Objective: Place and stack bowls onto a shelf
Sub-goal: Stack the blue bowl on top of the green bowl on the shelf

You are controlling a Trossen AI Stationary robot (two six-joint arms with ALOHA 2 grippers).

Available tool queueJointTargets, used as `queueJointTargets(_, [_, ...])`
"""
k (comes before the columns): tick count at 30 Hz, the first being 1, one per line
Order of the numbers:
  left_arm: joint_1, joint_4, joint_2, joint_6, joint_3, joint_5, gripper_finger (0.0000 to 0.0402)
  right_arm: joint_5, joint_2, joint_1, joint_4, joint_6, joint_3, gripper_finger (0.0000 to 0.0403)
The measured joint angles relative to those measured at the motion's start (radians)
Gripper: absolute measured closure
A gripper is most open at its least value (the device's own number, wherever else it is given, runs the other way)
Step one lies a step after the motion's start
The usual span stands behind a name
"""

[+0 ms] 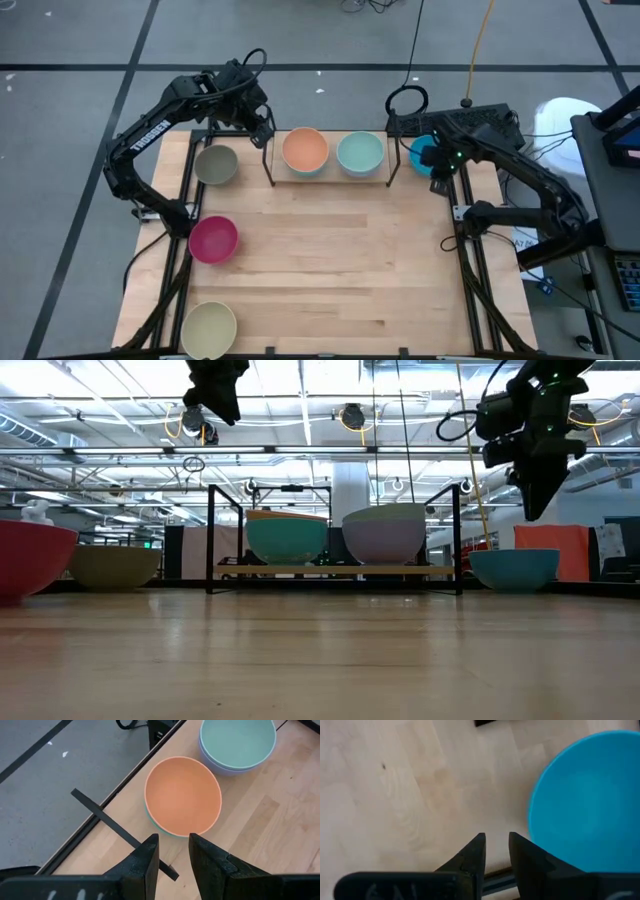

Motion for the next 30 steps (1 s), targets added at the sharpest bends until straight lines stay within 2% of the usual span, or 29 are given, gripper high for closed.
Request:
queueJointTargets(7, [-0.001, 0.0, 0.0, -0.01, 0.0, 0.0, 0.0289, -0.002, 0.074, -0.052, 0.082, -0.008, 0.0, 0.0326])
queueJointTargets(13, [-0.016, 0.0, 0.0, -0.013, 0.0, 0.0, 0.0289, -0.074, 0.128, -0.092, 0.097, -0.014, 0.0, 0.0326])
queueJointTargets(30, [-0.057, 0.0, 0.0, -0.033, 0.0, 0.0, 0.0289, -0.076, 0.235, -0.144, 0.158, -0.021, 0.0, 0.0326])
